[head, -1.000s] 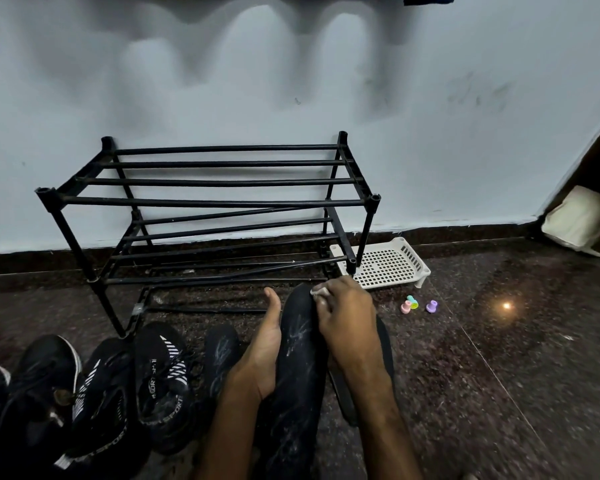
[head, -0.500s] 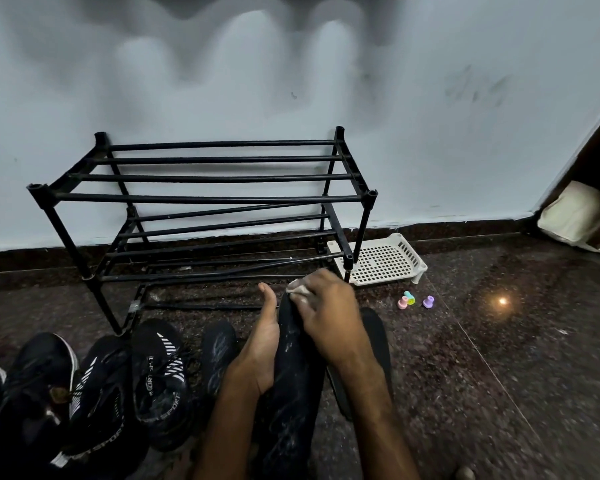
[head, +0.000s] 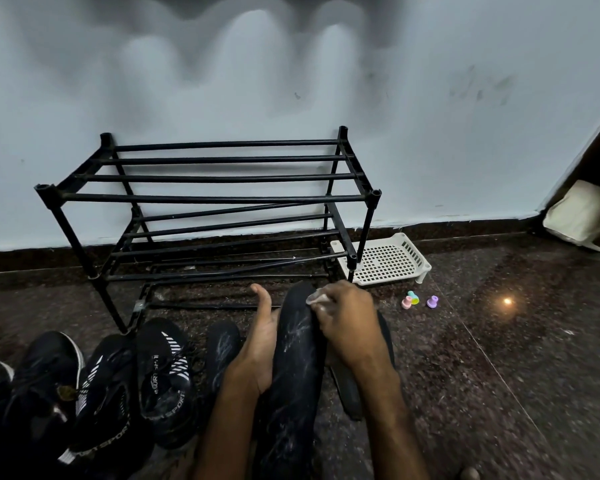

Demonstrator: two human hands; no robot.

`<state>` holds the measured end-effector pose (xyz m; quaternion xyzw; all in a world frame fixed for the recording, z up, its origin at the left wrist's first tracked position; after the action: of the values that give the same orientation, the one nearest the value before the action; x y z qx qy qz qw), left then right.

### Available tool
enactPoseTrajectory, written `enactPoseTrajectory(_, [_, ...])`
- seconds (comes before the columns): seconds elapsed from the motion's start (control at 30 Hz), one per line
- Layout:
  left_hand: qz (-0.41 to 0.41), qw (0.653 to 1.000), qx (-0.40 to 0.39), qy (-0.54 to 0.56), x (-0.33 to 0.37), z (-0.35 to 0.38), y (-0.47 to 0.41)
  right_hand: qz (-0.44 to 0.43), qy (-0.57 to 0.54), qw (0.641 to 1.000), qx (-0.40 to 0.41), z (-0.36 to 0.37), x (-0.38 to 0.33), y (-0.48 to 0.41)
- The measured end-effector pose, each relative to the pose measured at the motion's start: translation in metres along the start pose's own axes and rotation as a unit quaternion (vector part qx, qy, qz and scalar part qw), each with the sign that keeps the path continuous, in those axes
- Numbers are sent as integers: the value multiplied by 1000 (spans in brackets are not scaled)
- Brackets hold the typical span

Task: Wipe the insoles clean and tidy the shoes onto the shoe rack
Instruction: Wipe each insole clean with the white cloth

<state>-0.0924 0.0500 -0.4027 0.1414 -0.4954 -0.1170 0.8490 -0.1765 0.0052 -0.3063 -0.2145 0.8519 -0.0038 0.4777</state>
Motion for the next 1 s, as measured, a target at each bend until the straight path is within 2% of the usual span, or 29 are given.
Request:
enactPoseTrajectory(0.07, [-8,1000,-5,-2,-1,4,2,1,16,998,63,-12,0,-3])
enactPoseTrajectory(0.1, [-8,1000,-9,-2,-1,8,3,-11,2,998,68,-11,-6,-4])
enactPoseTrajectory(0.2, [-4,1000,-8,8,1,10,3,-68,-69,995,-5,8,-25,-1])
enactPoseTrajectory(0.27, [-5,1000,-10,6,3,10,4,-68,-68,994,-48,11,-21,1])
enactPoseTrajectory(0.37, [-14,999,-33,7,2,17,6,-31,2,999,12,-8,-1,-3])
enactPoseTrajectory(0.47, [-13,999,-28,19,-1,19,5,-59,10,996,60,-13,-14,-5])
enactPoseTrajectory(0.57, [-5,999,-27,25,2,17,5,-90,-45,995,-23,6,-23,0])
enactPoseTrajectory(0.63, [-6,999,-28,24,3,15,6,-68,-41,996,-51,7,-14,3])
enactPoseTrajectory(0.73, [-11,1000,-19,19,2,13,7,-45,-3,999,12,-5,-3,2])
enactPoseTrajectory(0.83, [-8,1000,-3,4,1,11,6,-80,-8,995,64,-5,-19,0])
enactPoseTrajectory(0.93, [-4,1000,12,10,3,4,8,-100,-48,994,6,10,-28,1])
enactPoseTrajectory(1.0, [-2,1000,2,10,3,4,7,-85,-54,994,-32,13,-20,3])
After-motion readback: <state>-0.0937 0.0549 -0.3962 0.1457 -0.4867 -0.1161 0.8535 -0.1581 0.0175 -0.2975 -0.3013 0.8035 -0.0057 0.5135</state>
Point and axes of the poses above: each hand's wrist, its own y-axis away from the middle knuckle, its own z-axis out of the palm, x = y × z, the point moved 10 cm from there along -y, towards the middle knuckle, and after that the axes turned 14 degrees about -y, right-handed, at the moved point
